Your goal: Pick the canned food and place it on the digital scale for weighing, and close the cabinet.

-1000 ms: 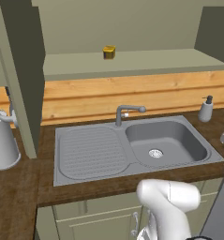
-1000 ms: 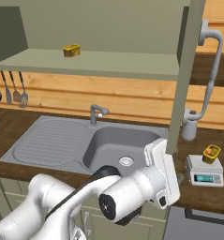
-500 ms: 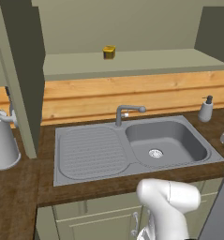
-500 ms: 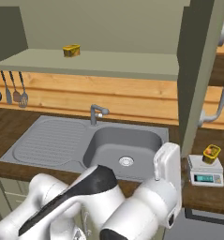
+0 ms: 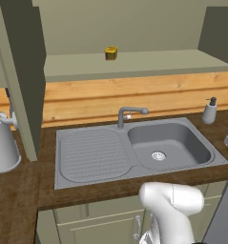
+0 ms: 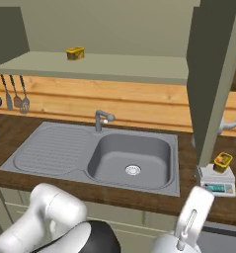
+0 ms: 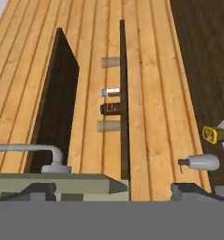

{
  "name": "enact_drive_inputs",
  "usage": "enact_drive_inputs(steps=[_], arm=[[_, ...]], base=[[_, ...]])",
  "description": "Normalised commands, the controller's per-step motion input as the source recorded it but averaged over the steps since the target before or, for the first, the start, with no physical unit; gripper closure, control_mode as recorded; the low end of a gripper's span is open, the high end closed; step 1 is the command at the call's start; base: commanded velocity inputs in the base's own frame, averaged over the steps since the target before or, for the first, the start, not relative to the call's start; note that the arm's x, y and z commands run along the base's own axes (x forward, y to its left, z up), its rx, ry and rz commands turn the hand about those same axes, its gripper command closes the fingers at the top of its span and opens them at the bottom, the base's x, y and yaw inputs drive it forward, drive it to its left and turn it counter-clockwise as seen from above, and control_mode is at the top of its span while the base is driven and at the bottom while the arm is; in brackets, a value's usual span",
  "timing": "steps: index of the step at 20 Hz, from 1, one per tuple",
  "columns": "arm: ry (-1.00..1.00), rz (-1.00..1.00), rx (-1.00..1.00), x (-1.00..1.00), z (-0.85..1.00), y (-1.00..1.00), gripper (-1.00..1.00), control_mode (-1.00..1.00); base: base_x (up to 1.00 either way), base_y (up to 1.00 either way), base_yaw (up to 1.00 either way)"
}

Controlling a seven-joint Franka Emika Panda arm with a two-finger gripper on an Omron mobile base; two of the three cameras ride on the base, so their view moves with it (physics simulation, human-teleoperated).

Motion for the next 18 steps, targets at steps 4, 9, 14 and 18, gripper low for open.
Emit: enact_drive_inputs(steps=[4, 9, 14, 18], arm=[[-0.09, 0.18, 0.24, 0.66, 0.26, -0.04, -1.00, -1.00], [0.00, 0.35, 0.24, 1.00, 0.19, -0.18, -1.00, -1.00], [-0.10, 0.40, 0.28, 0.28, 0.04, -0.92, -1.00, -1.00], [-0.11, 0.39, 0.22, -0.17, 0.00, -0.94, -1.00, -1.00]], base=[[0.00, 0.00, 0.00], [0.00, 0.00, 0.00], [0.00, 0.00, 0.00], [0.00, 0.00, 0.00]])
